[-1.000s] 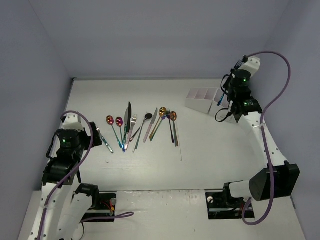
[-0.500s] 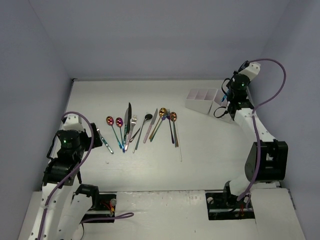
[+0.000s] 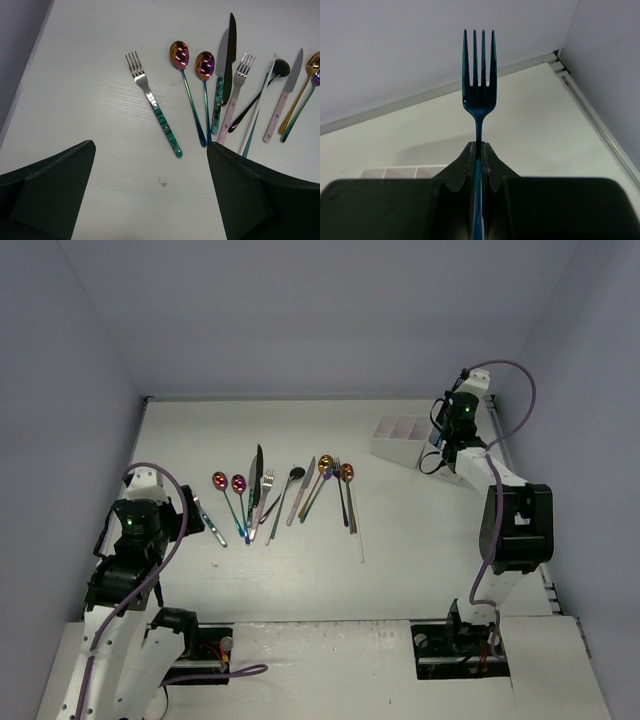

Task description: Sort the eating utensils into containers

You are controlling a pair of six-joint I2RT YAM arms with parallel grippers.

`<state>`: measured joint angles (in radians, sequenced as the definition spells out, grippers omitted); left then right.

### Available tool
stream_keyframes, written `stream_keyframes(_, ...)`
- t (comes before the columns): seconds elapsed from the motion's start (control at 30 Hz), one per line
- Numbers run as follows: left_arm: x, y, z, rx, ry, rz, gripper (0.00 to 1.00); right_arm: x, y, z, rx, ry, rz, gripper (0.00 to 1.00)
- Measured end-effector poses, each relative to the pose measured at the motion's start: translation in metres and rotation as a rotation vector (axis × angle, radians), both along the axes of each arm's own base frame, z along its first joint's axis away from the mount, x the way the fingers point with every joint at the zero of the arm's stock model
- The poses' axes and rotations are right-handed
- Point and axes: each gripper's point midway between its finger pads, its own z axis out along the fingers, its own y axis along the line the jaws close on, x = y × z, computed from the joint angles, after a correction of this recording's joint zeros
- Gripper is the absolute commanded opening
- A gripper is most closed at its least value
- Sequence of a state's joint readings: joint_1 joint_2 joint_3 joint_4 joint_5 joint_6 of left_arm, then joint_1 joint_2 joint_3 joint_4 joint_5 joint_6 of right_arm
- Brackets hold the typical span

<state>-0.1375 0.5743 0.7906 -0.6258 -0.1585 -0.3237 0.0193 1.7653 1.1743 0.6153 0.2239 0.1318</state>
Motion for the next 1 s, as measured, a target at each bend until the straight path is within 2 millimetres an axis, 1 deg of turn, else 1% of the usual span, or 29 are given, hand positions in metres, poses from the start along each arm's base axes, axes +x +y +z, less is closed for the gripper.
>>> stream_keyframes(0.03, 0.0, 0.0, 0.0, 0.0, 0.0, 0.0, 0.93, -0.001, 0.001, -0.004, 0.001, 0.006, 0.005, 0.0)
stream_keyframes(0.2, 0.0, 0.0, 0.0, 0.0, 0.002, -0.001, 0.93, -0.008, 0.012, -0.024, -0.001, 0.044, 0.039, 0.16)
stream_keyframes(0.3, 0.0, 0.0, -0.001, 0.0, 0.003, -0.001, 0.93, -0.015, 0.021, -0.035, -0.001, 0.069, 0.063, 0.3)
stream_keyframes(0.4, 0.0, 0.0, -0.001, 0.0, 0.004, -0.001, 0.93, -0.021, 0.028, -0.037, -0.004, 0.085, 0.081, 0.38)
stream_keyframes(0.53, 0.0, -0.001, -0.001, -0.001, 0.004, -0.003, 0.93, -0.03, 0.04, -0.021, -0.028, 0.082, 0.102, 0.41)
stream_keyframes(0.63, 0.0, -0.001, -0.001, -0.001, 0.004, -0.004, 0.93, -0.042, 0.053, 0.003, -0.055, 0.073, 0.119, 0.43)
stream_keyframes(0.73, 0.0, -0.001, -0.001, -0.002, 0.004, -0.004, 0.93, -0.053, 0.077, 0.036, -0.062, 0.047, 0.166, 0.46)
stream_keyframes(0.8, 0.0, -0.001, -0.001, -0.002, 0.004, -0.004, 0.93, -0.06, 0.098, 0.059, -0.05, 0.03, 0.213, 0.48)
stream_keyframes(0.87, 0.0, -0.001, -0.001, -0.002, 0.004, -0.005, 0.93, -0.068, 0.117, 0.072, -0.029, 0.027, 0.26, 0.49)
stream_keyframes(0.93, 0.0, -0.001, -0.001, -0.001, 0.004, -0.005, 0.93, -0.077, 0.133, 0.072, -0.008, 0.051, 0.3, 0.5)
stream_keyframes(0.97, 0.0, -0.001, -0.001, -0.002, 0.004, -0.005, 0.93, -0.082, 0.144, 0.068, 0.01, 0.07, 0.321, 0.5)
stream_keyframes(1.0, 0.0, -0.001, -0.001, -0.002, 0.004, -0.006, 0.93, -0.087, 0.152, 0.06, 0.028, 0.099, 0.336, 0.5)
